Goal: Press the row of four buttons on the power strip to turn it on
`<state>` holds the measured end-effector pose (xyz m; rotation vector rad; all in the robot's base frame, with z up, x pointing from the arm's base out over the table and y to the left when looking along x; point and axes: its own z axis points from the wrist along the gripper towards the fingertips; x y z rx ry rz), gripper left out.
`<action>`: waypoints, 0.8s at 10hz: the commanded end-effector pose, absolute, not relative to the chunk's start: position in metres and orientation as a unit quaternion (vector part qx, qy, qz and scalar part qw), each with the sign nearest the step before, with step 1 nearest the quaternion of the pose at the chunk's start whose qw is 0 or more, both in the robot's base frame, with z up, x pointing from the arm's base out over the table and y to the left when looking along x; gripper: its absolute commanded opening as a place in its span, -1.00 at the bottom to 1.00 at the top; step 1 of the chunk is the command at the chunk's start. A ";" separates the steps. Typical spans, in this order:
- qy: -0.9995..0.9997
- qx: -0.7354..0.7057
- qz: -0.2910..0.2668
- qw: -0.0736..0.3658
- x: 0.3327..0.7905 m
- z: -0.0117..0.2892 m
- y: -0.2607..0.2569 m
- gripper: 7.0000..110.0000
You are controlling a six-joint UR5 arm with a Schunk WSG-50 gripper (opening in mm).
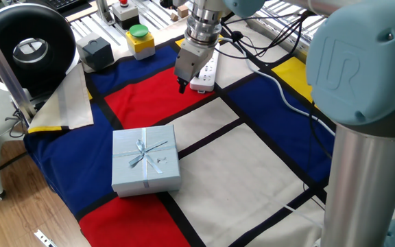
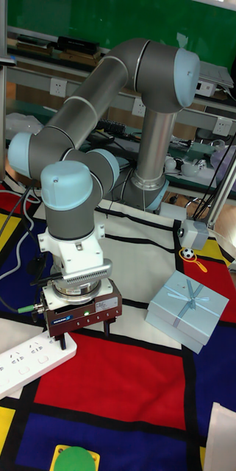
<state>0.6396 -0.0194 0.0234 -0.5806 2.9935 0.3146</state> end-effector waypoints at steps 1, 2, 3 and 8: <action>0.976 -0.185 0.107 0.040 0.641 0.023 -0.019 0.57; 0.976 -0.185 0.107 0.041 0.642 0.022 -0.018 0.57; 0.976 -0.185 0.107 0.042 0.642 0.021 -0.018 0.57; 0.976 -0.185 0.105 0.041 0.642 0.020 -0.019 0.57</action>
